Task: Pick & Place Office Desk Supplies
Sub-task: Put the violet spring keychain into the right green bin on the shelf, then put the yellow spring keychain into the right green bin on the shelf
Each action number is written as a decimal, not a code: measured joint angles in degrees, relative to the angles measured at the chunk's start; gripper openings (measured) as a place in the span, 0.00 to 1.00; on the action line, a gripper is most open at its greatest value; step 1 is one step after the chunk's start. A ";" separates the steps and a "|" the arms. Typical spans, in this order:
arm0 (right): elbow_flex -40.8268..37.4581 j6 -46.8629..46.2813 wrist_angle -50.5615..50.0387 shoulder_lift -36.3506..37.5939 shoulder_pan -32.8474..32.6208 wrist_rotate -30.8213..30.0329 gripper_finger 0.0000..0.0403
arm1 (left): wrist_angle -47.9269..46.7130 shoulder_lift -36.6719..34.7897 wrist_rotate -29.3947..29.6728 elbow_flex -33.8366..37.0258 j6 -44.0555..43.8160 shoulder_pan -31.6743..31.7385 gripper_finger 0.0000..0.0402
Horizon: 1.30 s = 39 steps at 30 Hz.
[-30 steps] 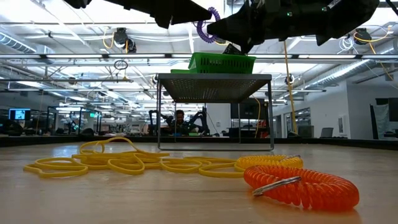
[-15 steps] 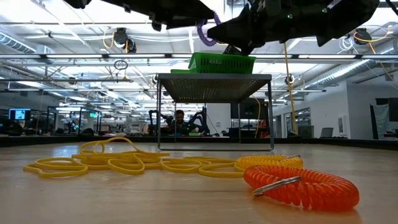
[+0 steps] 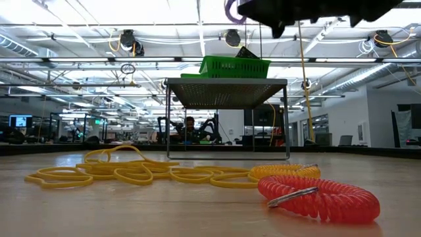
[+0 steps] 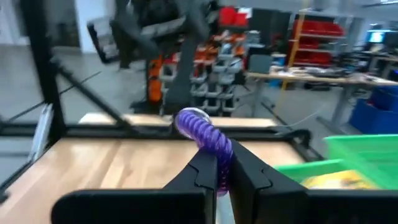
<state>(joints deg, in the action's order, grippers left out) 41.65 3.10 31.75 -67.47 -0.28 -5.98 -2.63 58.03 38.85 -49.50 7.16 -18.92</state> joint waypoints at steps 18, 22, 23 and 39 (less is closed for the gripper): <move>18.84 -2.18 -26.83 -3.29 30.88 7.90 0.02 | -15.71 -21.13 10.68 17.49 -20.49 5.76 0.74; 18.84 -2.43 -26.85 -7.52 35.15 8.11 0.02 | -15.09 -20.25 10.51 19.17 -22.58 6.78 0.74; 18.84 -2.43 -26.64 -8.50 35.87 8.12 0.02 | -15.13 -20.06 10.46 19.37 -22.82 6.97 0.74; 18.82 -4.68 -26.00 -10.19 37.36 8.93 0.45 | -13.76 -19.40 10.19 19.50 -22.48 7.76 0.74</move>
<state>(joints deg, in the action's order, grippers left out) 60.47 -1.58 5.75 -77.66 37.08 2.95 -16.39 38.63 49.03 -30.00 -15.31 -11.16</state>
